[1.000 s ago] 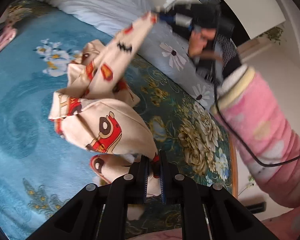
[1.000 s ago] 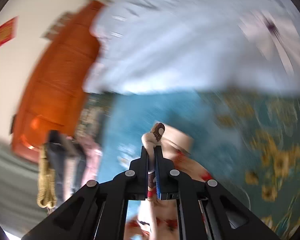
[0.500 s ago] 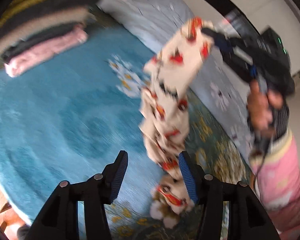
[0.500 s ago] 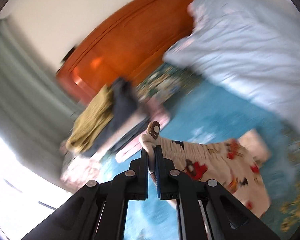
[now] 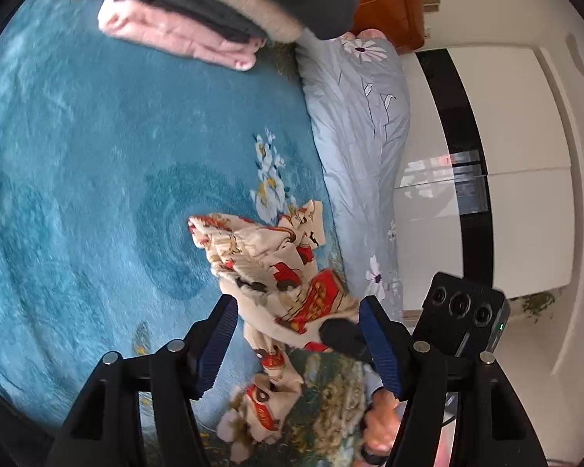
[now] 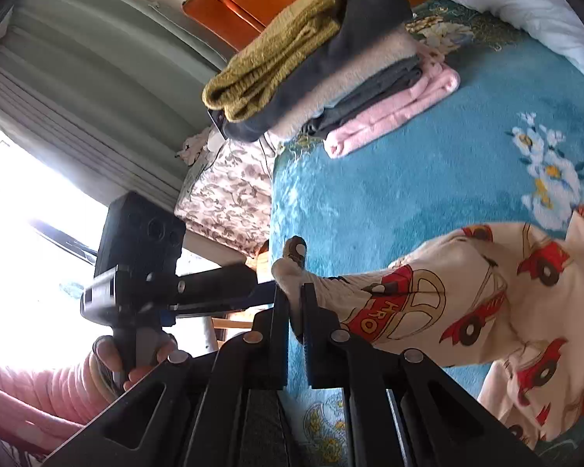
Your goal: Fold clothes
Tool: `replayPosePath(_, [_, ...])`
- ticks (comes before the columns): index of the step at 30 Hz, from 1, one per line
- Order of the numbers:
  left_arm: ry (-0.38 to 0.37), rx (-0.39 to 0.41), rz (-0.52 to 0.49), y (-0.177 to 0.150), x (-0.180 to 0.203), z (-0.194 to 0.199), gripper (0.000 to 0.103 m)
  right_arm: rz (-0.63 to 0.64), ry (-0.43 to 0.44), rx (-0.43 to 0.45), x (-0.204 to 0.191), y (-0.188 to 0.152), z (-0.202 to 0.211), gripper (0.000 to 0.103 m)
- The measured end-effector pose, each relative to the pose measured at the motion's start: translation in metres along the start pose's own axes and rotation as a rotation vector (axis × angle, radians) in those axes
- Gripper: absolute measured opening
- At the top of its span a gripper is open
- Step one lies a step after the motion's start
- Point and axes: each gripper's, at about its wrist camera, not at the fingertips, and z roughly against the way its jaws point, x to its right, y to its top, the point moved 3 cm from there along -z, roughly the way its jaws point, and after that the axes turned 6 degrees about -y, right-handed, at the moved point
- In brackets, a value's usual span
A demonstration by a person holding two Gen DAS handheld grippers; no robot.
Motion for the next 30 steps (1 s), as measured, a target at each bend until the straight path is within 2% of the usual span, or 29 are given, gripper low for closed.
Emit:
replayPosePath(10, [0.047,-0.024,0.172,-0.012,-0.042,-0.017,0.067,0.155,-0.231,-0.095,-0.026,-0.021,-0.037,0.01])
replayPosePath(11, [0.053,-0.025,0.188,-0.013,-0.047,-0.019,0.067,0.153,-0.241,-0.102,-0.025,-0.024,-0.039,0.021])
replayPosePath(12, [0.059,-0.027,0.204,-0.015,-0.051,-0.02,0.066,0.153,-0.249,-0.107,-0.024,-0.027,-0.038,0.039])
replayPosePath(14, [0.075,-0.041,0.232,-0.019,-0.061,-0.025,0.067,0.155,-0.265,-0.115,-0.022,-0.033,-0.036,0.052])
replayPosePath(15, [0.083,-0.048,0.245,-0.021,-0.066,-0.028,0.066,0.138,-0.279,-0.109,-0.016,-0.036,-0.028,0.052])
replayPosePath(19, [0.112,-0.064,0.274,-0.026,-0.08,-0.037,0.066,0.057,-0.34,-0.077,0.01,-0.05,0.009,0.052])
replayPosePath(21, [0.141,-0.078,0.283,-0.029,-0.086,-0.041,0.066,-0.04,-0.409,-0.042,0.041,-0.063,0.039,0.052])
replayPosePath(27, [0.223,-0.086,0.31,-0.04,-0.107,-0.036,0.068,-0.382,-0.571,-0.125,0.139,-0.149,0.102,0.055])
replayPosePath(30, [0.255,-0.088,0.328,-0.045,-0.118,-0.033,0.068,-0.56,-0.513,-0.131,0.164,-0.189,0.103,0.056])
